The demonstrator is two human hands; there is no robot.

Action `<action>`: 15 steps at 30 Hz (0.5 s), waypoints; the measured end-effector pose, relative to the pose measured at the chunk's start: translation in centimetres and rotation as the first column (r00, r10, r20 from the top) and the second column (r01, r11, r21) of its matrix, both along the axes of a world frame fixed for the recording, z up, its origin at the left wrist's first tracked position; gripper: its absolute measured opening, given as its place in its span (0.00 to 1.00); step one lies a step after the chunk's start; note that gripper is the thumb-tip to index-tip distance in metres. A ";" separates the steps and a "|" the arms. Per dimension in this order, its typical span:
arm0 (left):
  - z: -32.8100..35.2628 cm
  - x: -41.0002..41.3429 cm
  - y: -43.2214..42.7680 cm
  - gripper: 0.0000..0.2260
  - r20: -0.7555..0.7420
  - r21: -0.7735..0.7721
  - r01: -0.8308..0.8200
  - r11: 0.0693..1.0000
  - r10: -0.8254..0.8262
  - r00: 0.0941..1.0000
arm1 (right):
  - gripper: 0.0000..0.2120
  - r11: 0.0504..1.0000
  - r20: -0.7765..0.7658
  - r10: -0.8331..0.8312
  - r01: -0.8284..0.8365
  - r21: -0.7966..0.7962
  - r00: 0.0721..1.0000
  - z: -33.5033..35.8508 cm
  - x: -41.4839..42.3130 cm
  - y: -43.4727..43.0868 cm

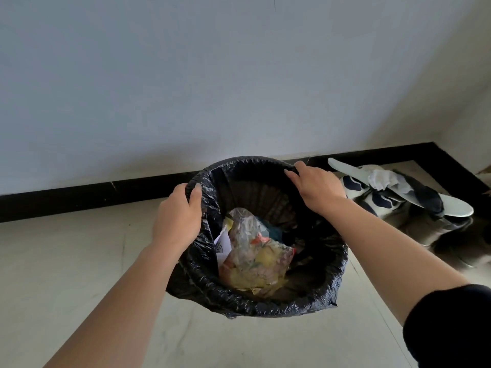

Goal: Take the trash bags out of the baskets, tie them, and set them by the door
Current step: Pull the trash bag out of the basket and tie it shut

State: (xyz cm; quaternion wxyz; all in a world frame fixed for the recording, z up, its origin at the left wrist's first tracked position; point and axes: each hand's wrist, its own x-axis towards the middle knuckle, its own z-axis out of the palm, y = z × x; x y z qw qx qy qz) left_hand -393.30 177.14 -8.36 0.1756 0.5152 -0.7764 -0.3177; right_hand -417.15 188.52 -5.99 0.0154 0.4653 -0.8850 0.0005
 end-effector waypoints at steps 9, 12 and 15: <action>0.7 -0.7 0.3 0.23 0.122 -0.130 0.000 0.991 0.016 0.992 | 0.16 0.977 -0.301 0.212 -0.200 0.072 0.930 0.2 -1.3 -0.5; 0.9 -0.7 0.5 0.21 0.128 -0.169 -0.004 0.986 0.026 0.991 | 0.16 0.956 -0.369 0.294 -0.278 0.097 0.882 0.4 -1.7 -0.6; 1.1 -0.7 0.6 0.18 0.155 -0.218 0.015 0.976 0.019 0.988 | 0.16 0.927 -0.437 0.374 -0.338 0.160 0.818 0.6 -2.0 -0.7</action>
